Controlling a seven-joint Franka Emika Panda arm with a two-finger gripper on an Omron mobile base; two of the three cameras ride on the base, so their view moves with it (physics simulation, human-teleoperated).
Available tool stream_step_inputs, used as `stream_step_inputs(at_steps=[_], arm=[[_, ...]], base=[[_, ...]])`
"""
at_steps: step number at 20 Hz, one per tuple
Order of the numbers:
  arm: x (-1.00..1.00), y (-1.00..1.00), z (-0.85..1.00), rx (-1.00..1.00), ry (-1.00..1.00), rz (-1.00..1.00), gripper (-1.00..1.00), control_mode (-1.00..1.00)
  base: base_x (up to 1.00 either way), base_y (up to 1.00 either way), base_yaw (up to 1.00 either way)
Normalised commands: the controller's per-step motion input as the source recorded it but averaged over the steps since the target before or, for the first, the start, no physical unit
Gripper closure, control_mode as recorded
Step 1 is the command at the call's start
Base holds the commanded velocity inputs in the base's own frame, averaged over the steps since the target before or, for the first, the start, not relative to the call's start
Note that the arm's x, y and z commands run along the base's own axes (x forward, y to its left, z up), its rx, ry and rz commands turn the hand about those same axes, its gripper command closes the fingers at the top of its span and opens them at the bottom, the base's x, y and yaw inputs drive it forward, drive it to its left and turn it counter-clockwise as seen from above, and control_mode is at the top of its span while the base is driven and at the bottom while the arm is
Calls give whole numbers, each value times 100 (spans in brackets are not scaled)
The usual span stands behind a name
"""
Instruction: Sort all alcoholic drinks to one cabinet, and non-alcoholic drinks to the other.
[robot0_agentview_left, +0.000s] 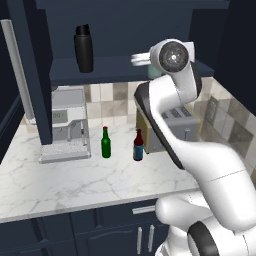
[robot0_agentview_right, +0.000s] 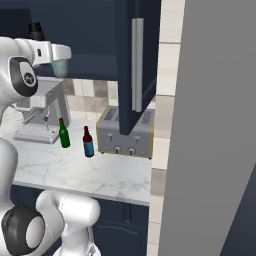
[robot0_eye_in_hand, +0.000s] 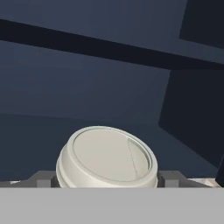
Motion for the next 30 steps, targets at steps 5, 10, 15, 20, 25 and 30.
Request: stream_step_inputs(at_steps=[5, 10, 15, 20, 25, 30], arm=[[39, 0, 0, 0, 0, 1, 100, -100], [43, 2, 0, 0, 0, 0, 100, -100], [36, 0, 0, -1, 0, 0, 100, -100], [29, 0, -4, -2, 0, 1, 100, -100], [32, 0, -4, -1, 0, 0, 100, -100], [32, 0, -5, -1, 0, 1, 100, -100]], base=[[0, 0, 0], [0, 0, 0], [0, 0, 0], [0, 0, 0], [0, 0, 0], [0, 0, 0]])
